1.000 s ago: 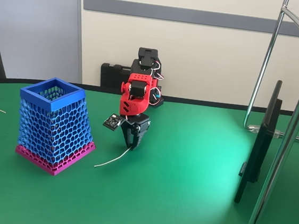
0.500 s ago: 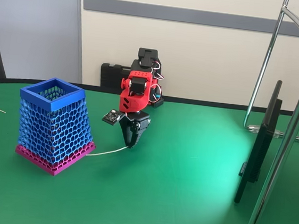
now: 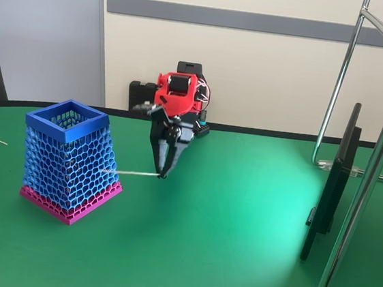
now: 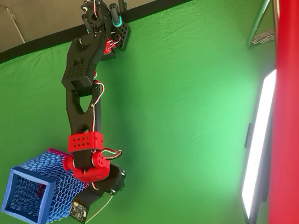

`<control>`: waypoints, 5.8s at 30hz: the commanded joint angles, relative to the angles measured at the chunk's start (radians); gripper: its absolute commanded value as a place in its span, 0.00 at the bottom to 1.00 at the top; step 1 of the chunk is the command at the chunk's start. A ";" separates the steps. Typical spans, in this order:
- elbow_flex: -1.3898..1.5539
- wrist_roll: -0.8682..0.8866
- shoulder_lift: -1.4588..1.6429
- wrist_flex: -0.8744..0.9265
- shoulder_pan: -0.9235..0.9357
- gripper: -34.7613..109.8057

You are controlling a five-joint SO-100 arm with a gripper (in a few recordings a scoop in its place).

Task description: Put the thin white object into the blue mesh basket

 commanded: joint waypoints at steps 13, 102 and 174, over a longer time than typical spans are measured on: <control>-0.367 0.503 0.058 -0.365 0.112 0.24; 1.545 1.411 1.308 -1.095 0.453 0.42; 2.795 0.983 2.665 -0.517 -0.069 0.38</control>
